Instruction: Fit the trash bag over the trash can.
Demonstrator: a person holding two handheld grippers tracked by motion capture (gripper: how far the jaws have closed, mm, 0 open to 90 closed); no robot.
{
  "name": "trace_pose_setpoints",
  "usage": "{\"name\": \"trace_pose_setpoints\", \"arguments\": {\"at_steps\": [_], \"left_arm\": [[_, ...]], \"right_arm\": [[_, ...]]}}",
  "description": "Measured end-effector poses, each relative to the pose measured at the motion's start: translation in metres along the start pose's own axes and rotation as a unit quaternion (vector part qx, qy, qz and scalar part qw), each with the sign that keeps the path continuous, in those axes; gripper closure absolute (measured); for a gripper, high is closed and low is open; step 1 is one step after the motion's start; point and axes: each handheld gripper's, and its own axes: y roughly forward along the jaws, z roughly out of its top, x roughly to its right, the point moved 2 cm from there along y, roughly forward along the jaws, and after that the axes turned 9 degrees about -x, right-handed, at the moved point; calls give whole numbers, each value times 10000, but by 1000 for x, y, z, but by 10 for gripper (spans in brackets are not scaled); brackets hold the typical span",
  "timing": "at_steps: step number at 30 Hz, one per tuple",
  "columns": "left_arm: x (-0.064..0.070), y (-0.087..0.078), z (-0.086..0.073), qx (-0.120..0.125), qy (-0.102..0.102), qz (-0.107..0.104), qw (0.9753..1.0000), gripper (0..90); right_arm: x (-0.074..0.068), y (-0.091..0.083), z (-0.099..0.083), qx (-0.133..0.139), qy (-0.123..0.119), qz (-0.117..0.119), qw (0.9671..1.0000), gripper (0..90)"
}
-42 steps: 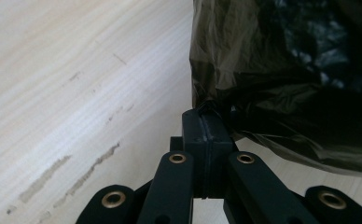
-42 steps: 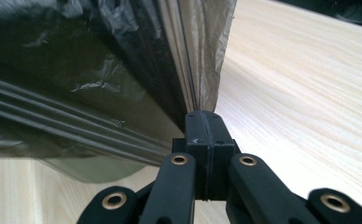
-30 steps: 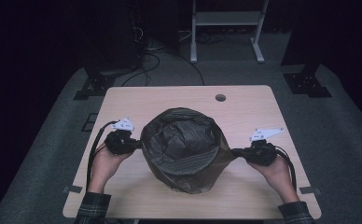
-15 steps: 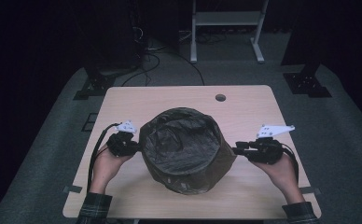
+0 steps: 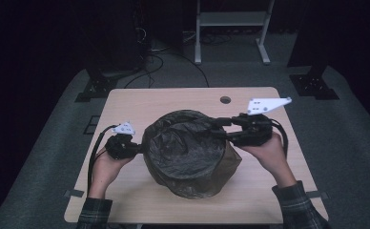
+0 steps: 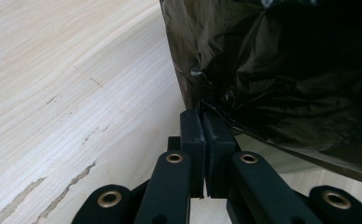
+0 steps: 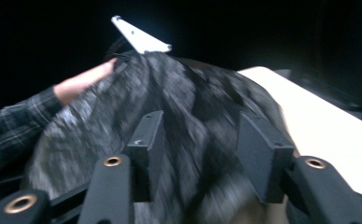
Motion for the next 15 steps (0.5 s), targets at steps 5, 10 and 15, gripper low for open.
{"name": "trace_pose_setpoints", "arguments": {"at_steps": [5, 10, 15], "left_arm": [[0, -4, -2, 62, -4, -14, 10000, 880], [1, -7, -4, 82, -3, -22, 10000, 882], [11, -10, -6, 49, 74, -68, 9999, 882]], "right_arm": [[0, 25, 10, -220, -76, -33, 9997, 611], [-7, 28, 3, -357, -245, -45, 9991, 900], [-24, 14, -10, -341, -347, 131, 9987, 900]]}}
